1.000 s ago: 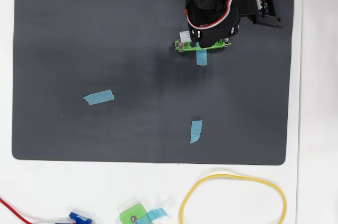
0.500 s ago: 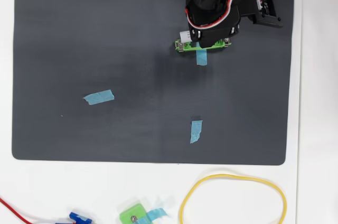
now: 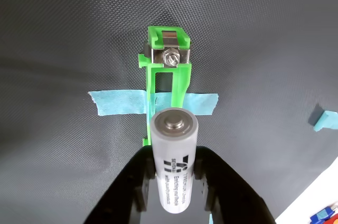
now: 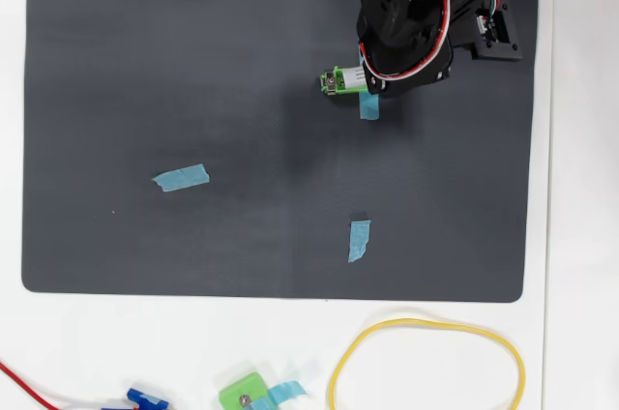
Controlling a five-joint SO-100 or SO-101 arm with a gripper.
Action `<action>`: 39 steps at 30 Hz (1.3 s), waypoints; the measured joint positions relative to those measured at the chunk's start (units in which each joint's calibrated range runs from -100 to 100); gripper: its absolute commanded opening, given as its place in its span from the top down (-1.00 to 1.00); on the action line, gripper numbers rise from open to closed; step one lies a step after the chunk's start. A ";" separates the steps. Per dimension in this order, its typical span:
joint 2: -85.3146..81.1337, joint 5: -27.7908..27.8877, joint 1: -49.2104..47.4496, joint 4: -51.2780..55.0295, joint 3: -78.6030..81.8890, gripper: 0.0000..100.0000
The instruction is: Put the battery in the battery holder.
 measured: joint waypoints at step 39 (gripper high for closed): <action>5.09 -2.64 -2.70 -2.76 0.00 1.00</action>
